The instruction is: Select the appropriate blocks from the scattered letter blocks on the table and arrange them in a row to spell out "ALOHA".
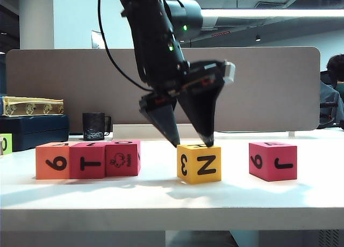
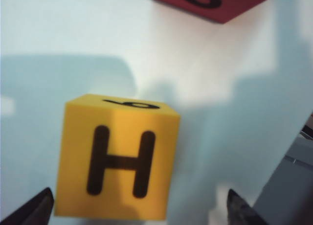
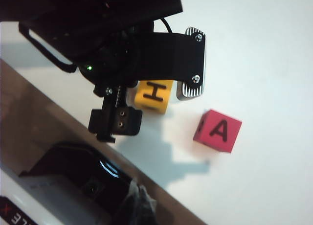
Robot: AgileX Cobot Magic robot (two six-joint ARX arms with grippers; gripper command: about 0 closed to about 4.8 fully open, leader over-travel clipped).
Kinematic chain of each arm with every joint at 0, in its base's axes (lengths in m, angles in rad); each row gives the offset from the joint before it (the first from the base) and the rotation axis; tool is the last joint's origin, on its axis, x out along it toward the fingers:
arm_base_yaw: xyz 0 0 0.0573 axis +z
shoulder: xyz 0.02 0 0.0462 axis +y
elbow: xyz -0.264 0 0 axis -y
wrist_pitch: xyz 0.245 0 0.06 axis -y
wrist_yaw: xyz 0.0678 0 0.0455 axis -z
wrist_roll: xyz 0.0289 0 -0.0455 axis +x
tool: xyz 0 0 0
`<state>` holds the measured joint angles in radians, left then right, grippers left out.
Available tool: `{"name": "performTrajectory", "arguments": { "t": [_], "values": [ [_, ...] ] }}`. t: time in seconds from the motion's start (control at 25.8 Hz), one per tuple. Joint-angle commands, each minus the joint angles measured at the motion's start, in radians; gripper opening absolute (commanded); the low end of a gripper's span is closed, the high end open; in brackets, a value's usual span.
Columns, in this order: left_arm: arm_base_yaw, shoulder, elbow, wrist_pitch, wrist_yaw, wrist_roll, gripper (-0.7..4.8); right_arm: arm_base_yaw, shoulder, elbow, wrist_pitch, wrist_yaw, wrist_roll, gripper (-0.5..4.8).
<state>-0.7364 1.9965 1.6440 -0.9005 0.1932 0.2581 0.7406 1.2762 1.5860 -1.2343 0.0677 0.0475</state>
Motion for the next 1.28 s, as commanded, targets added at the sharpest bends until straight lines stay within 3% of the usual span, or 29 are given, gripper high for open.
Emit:
{"name": "performTrajectory", "arguments": {
  "t": [0.04, 0.12, 0.19, 0.31, 0.43, 0.62, 0.82, 1.05, 1.16, 1.28],
  "values": [
    [-0.004, 0.013, 0.003, 0.018, -0.002, 0.004, 4.79, 0.001, -0.004, 0.003, -0.007, 0.001, 0.005, -0.05],
    [-0.005, 0.023, 0.003, 0.028, -0.002, 0.002, 4.79, 0.001, -0.004, 0.003, -0.006, 0.001, 0.005, -0.05],
    [-0.004, 0.037, 0.003, 0.044, -0.011, -0.008, 3.72, 0.001, -0.005, 0.003, -0.006, 0.001, 0.005, -0.05],
    [-0.005, 0.037, 0.003, 0.068, -0.017, -0.017, 3.56, 0.001, -0.004, 0.003, -0.006, 0.001, 0.005, -0.05],
    [-0.004, 0.037, 0.005, 0.104, -0.018, -0.087, 2.98, 0.001, -0.004, 0.003, -0.004, 0.001, 0.005, -0.05],
    [-0.004, 0.037, 0.005, 0.153, -0.073, -0.177, 2.77, 0.001, -0.004, 0.003, -0.005, 0.001, 0.004, -0.05],
    [-0.003, 0.037, 0.005, 0.158, -0.195, -0.317, 2.68, 0.001, -0.004, 0.003, -0.005, 0.001, 0.004, -0.05],
    [-0.002, 0.037, 0.005, 0.163, -0.24, -0.328, 2.68, 0.001, -0.004, 0.003, -0.004, 0.001, 0.004, -0.05],
    [-0.002, 0.037, 0.005, 0.156, -0.29, -0.422, 2.68, 0.001, -0.004, 0.003, -0.005, 0.001, 0.004, -0.05],
    [-0.002, 0.037, 0.006, 0.147, -0.291, -0.443, 2.68, 0.001, -0.004, 0.003, -0.006, 0.002, 0.004, -0.05]
  ]
}}
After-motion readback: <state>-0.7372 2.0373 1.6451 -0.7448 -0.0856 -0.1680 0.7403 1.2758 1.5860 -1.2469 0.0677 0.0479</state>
